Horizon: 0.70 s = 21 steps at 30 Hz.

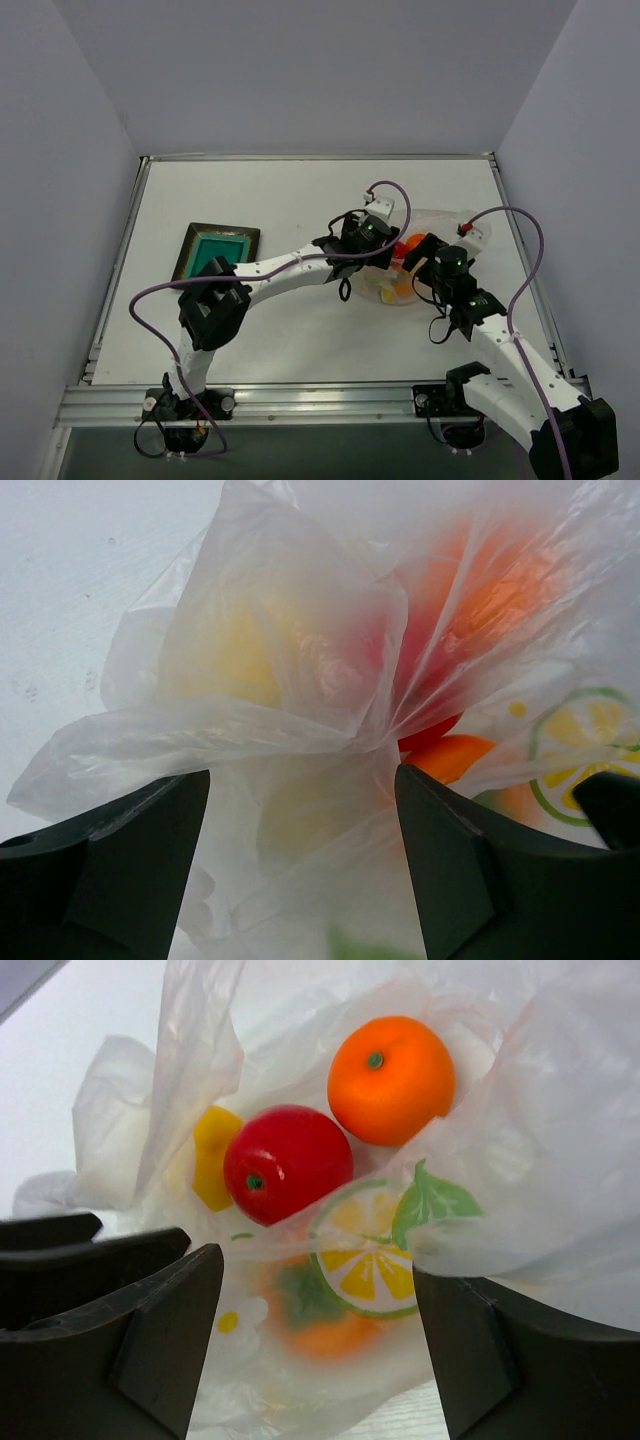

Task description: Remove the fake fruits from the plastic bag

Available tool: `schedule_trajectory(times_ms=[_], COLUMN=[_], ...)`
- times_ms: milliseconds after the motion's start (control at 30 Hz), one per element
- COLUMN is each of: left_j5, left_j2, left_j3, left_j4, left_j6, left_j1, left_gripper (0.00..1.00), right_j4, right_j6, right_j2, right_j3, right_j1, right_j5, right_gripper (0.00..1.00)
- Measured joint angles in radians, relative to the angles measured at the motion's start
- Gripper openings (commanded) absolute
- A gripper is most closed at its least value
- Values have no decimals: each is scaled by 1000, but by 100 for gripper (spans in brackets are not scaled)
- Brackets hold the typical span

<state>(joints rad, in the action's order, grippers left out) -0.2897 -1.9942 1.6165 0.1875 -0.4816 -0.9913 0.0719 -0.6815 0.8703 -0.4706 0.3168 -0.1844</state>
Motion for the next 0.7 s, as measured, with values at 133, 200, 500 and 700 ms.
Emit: schedule_trajectory(times_ms=[133, 200, 500, 700], left_j5=[26, 33, 34, 58], left_j2=[11, 11, 8, -13], left_j3=[-71, -74, -51, -41], left_j4=[-41, -40, -75, -104], left_j6=[-10, -14, -39, -72], left_j1=[5, 5, 21, 50], left_gripper=[73, 73, 74, 75], right_j4=[28, 47, 73, 88], right_j6=[-26, -38, -74, -71], right_j2=[41, 85, 137, 172], right_j3=[-30, -38, -35, -20], right_j1=[-1, -3, -9, -32], right_j5=[-51, -69, -123, -129], right_gripper=[71, 68, 52, 54])
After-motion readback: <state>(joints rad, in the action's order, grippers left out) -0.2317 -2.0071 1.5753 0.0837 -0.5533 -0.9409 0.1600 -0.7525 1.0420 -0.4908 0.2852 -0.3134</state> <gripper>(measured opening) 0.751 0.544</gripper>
